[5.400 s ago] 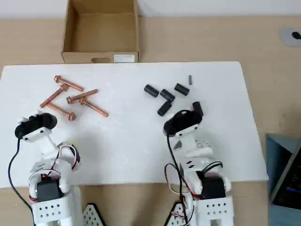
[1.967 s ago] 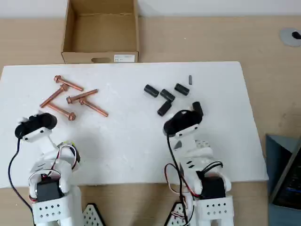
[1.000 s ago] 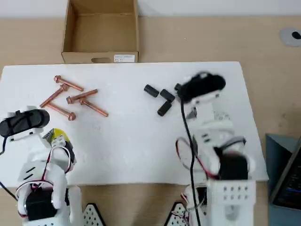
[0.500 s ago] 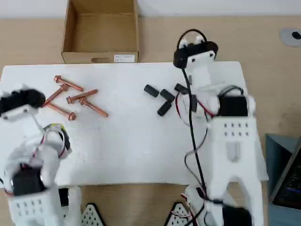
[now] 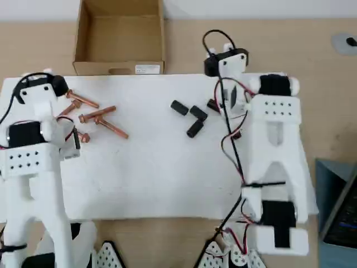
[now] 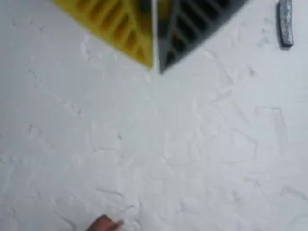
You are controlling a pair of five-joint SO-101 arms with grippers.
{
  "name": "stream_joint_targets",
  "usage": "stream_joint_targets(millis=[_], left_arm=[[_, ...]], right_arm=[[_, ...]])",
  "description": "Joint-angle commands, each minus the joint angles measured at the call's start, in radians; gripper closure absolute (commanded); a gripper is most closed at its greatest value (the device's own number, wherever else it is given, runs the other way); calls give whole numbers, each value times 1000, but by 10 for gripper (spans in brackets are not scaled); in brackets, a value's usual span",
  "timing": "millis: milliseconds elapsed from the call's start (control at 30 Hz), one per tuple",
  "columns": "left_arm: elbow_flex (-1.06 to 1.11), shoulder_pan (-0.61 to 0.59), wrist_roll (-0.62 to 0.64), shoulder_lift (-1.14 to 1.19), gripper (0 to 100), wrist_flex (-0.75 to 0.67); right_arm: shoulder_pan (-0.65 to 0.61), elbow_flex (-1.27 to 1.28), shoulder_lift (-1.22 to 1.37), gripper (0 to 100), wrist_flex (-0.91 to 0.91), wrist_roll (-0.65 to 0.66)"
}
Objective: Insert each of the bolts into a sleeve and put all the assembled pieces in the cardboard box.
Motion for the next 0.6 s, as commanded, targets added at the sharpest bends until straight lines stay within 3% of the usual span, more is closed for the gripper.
stream_joint_targets(millis=[0,167,300,567], left_arm=[[-72,-18,-11,4,993,-20],[-55,-11,-78,5,990,-52],[-20,-14,-78,5,909,-84],[8,-11,-77,5,870,-97]], right_arm=[[35,-76,58,986,6,14],[39,-93,143,941,-28,12],[25,-91,180,878,-48,5],[21,-91,266,868,-124,14]])
